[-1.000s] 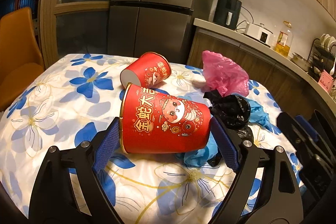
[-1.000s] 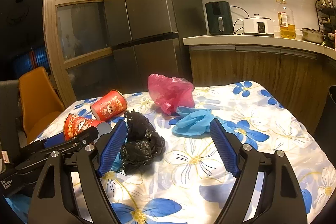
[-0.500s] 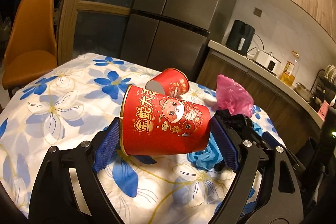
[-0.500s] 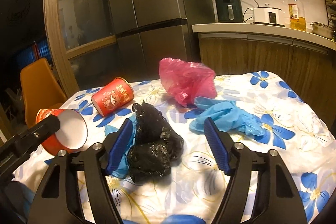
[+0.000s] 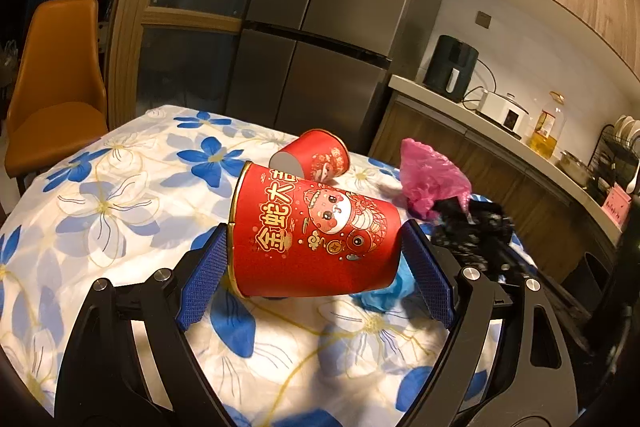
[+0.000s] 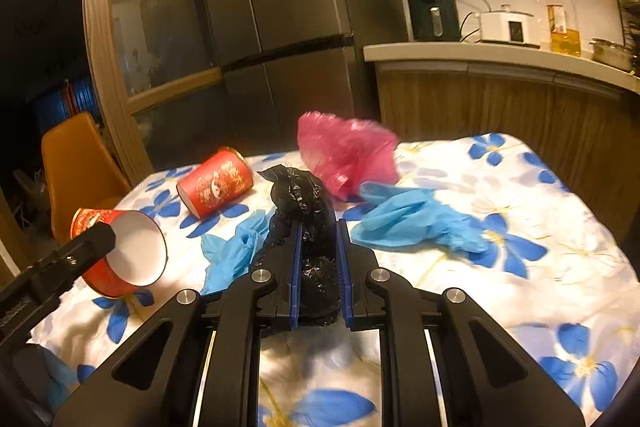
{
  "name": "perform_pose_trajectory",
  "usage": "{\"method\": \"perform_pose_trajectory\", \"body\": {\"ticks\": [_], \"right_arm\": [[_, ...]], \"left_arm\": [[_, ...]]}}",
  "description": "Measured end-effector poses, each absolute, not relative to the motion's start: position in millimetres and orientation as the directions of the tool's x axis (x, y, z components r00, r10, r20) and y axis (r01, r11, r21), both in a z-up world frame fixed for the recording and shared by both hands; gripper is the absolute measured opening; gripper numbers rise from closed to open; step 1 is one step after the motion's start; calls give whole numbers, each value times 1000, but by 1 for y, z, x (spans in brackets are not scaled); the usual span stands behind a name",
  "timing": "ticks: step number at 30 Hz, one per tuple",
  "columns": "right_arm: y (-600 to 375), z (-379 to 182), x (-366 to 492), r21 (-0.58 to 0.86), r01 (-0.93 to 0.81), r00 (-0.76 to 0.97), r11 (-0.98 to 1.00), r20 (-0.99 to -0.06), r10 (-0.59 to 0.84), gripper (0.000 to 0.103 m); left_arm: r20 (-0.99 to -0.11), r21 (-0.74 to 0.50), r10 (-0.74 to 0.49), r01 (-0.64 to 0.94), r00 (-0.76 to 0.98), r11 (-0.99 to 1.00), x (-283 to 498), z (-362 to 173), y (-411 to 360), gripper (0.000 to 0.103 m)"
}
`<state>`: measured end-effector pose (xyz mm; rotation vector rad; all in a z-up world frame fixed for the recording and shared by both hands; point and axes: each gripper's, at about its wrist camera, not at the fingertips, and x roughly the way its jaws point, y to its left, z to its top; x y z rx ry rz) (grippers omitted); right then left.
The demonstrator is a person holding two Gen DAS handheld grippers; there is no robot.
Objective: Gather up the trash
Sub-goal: 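Grasp the large red paper cup with the left tool while the right tool grasps the black bag, then carry the red cup and black bag with both tools over the black bin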
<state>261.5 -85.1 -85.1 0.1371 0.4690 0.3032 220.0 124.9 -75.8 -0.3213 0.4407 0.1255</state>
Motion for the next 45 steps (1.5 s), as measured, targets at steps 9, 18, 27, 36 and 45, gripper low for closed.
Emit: {"method": "perform_pose_trajectory", "body": {"ticks": [9, 18, 27, 36, 45], "right_arm": [[-129, -62, 215, 234, -220, 883, 947, -365, 295, 17], [-174, -42, 177, 241, -179, 915, 954, -314, 252, 17], [-224, -31, 152, 253, -108, 945, 961, -274, 179, 17], [-272, -27, 139, 264, -24, 963, 964, -251, 93, 17], [-324, -23, 126, 268, 82, 973, 960, -230, -19, 17]], "left_arm": [[-430, -246, 37, -157, 902, 956, 198, -61, 94, 84], [-401, -206, 1, -91, 916, 974, 178, -42, 47, 84], [-385, -179, -74, 4, 920, 984, 179, -31, -8, 84], [-380, -164, -161, 105, 911, 981, 188, -27, -65, 84], [-370, -143, -244, 204, 896, 968, 199, -20, -127, 84]]}}
